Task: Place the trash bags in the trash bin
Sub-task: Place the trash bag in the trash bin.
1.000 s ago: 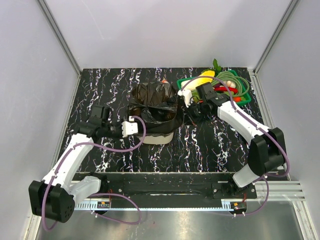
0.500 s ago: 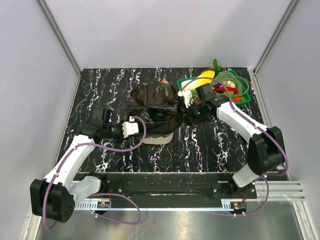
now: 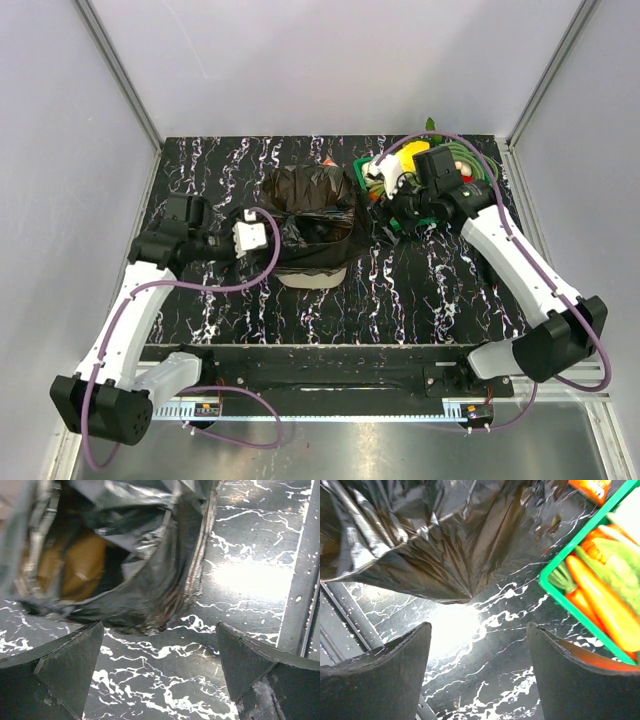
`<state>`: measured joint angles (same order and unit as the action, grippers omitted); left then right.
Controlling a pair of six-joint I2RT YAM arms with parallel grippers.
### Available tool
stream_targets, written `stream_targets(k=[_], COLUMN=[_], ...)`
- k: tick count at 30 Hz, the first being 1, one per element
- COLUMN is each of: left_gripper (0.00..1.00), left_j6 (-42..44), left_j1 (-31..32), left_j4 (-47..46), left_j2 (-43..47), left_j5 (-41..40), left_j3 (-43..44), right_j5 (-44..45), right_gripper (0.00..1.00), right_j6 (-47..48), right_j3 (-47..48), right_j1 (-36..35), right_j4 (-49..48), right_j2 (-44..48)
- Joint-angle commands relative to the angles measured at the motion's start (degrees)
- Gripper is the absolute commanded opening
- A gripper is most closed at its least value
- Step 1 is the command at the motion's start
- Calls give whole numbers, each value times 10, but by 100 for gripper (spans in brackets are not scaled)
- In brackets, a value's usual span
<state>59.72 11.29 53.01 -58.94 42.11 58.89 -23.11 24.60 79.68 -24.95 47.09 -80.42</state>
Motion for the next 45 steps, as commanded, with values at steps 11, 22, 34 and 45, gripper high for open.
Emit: stream_targets(k=[11,22,34,45], left_gripper=[99,99,99,93], left_j6=[122,212,204,226], left_j1=[-88,-113,-113,-113], left_j4=[86,187,168,195], left_j2=[-149,-275,-292,-290], left_j5=[85,119,162,167], left_j3=[195,282,270,237], right_j5=[-31,-126,-179,-214], right_gripper=[91,94,93,60], right_j6=[202,262,272,260], right_j3=[93,43,101,102], right_j1=[4,24,39,39], right_j4=[42,-53,-71,-81], right_j2=[-54,-61,-128,-142])
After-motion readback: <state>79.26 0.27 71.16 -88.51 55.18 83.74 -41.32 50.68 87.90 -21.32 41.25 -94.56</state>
